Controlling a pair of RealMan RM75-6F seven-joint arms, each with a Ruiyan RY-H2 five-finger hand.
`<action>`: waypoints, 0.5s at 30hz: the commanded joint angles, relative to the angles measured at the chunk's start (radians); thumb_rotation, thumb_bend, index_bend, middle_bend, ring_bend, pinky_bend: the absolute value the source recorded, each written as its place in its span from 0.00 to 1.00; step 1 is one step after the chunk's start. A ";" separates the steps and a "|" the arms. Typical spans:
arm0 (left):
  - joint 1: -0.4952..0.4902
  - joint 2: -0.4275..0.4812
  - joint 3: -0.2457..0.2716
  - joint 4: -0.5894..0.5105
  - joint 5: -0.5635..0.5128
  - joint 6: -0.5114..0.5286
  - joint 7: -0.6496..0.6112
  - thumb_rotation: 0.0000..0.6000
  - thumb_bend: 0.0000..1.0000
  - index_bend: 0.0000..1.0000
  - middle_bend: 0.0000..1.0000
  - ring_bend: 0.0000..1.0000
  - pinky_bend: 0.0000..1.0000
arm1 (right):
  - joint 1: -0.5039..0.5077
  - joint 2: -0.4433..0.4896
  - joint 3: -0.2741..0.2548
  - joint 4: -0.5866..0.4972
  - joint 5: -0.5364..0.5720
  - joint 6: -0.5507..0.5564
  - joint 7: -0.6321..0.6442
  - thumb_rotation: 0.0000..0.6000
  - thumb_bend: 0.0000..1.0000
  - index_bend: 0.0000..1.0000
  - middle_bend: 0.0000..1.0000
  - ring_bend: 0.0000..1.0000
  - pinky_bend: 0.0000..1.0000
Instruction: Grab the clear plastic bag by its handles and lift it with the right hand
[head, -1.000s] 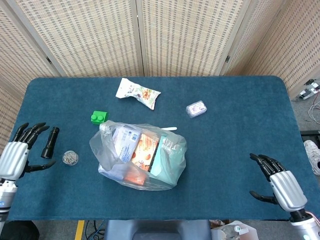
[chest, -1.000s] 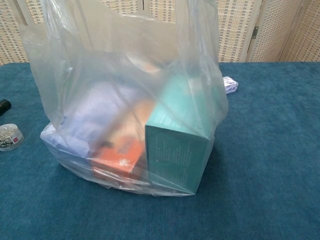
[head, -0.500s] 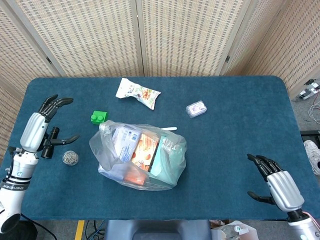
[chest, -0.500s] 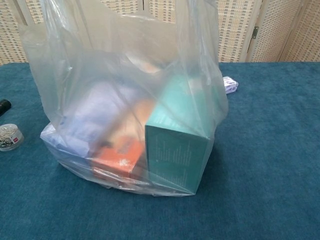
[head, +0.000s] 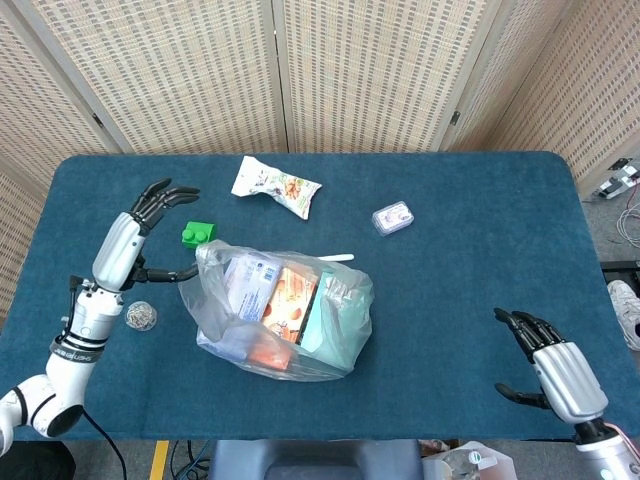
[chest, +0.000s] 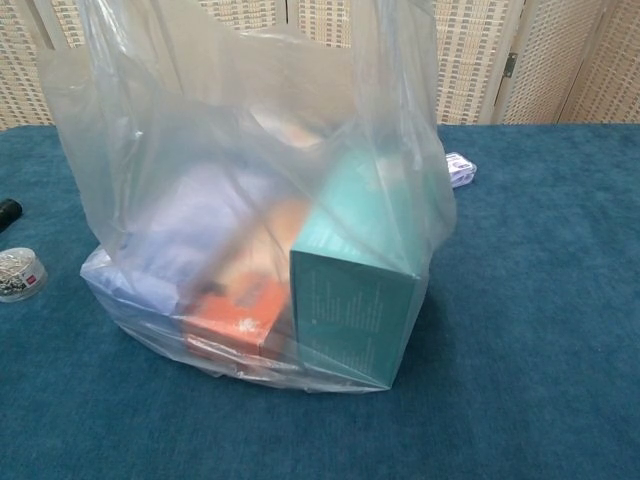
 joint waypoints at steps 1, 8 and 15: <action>-0.015 -0.011 -0.003 -0.009 -0.001 -0.003 -0.005 1.00 0.11 0.23 0.20 0.19 0.06 | -0.001 0.000 -0.001 0.001 0.000 0.001 0.001 1.00 0.00 0.08 0.19 0.12 0.21; -0.073 -0.063 -0.016 -0.008 -0.007 -0.022 -0.001 1.00 0.11 0.28 0.21 0.19 0.06 | -0.005 0.000 -0.004 0.007 0.003 0.006 0.008 1.00 0.00 0.08 0.19 0.12 0.21; -0.119 -0.097 -0.017 0.004 0.002 -0.031 0.023 1.00 0.11 0.42 0.23 0.19 0.06 | -0.013 0.003 -0.007 0.012 0.002 0.018 0.022 1.00 0.00 0.08 0.19 0.12 0.21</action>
